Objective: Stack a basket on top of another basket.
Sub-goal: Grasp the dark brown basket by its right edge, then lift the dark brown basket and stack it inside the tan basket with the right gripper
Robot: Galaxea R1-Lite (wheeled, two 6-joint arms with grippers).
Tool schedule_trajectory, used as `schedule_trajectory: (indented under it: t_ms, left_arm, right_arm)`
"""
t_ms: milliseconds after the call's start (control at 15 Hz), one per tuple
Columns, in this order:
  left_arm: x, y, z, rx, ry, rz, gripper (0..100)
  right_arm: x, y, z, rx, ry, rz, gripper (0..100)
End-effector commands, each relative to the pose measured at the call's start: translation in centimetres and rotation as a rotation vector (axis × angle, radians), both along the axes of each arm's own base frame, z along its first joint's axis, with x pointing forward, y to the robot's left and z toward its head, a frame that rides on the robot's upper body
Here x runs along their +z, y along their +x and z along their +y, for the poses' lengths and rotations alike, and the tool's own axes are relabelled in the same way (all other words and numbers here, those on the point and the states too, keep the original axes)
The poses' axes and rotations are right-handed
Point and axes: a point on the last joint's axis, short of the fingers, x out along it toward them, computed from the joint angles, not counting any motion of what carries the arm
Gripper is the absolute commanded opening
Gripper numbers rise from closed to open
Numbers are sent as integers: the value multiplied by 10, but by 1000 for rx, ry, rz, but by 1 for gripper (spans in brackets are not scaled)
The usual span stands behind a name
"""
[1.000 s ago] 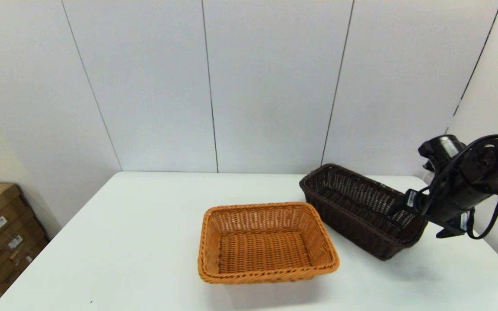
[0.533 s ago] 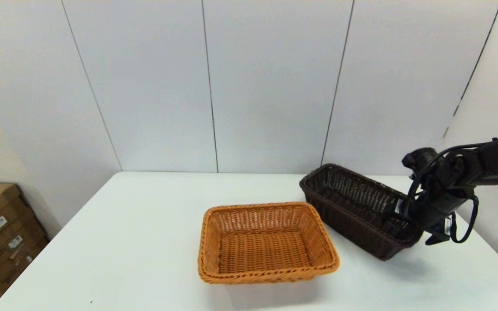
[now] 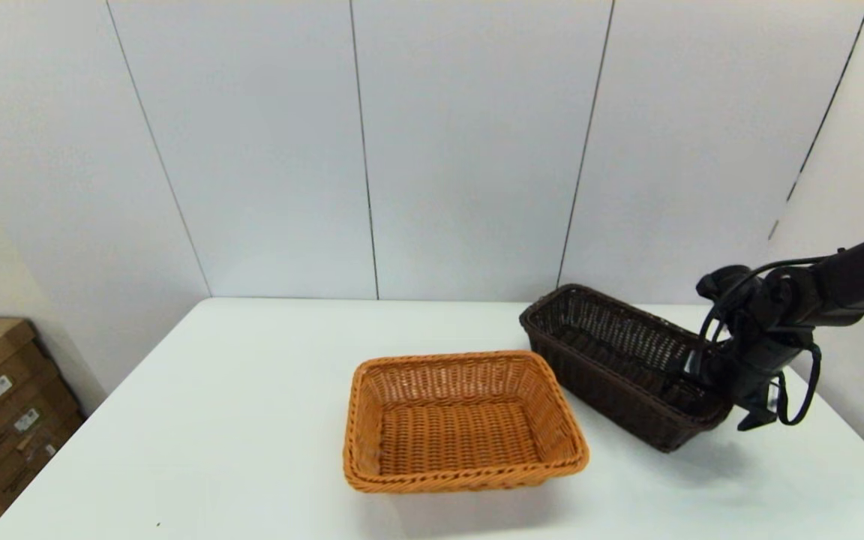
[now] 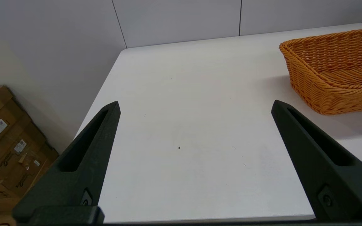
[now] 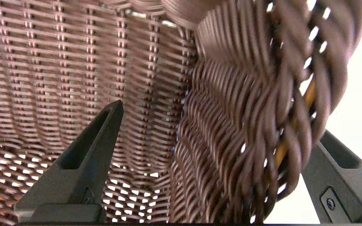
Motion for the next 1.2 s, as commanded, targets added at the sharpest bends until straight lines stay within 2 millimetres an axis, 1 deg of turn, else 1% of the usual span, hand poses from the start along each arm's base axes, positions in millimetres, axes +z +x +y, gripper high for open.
schedule_trajectory:
  t_ms: [67, 667, 867, 1000, 1200]
  left_arm:
    - [0, 0, 0, 0, 0, -1, 100]
    - [0, 0, 0, 0, 0, -1, 100]
    - [0, 0, 0, 0, 0, -1, 100]
    - [0, 0, 0, 0, 0, -1, 100]
    - [0, 0, 0, 0, 0, -1, 100]
  right_arm:
    - [0, 0, -1, -6, 1, 1, 0]
    - [5, 0, -1, -6, 6, -13, 0]
    - [7, 1, -4, -13, 6, -26, 0]
    - [16, 1, -4, -14, 13, -50, 0]
    - [47, -7, -10, -6, 90, -145, 0]
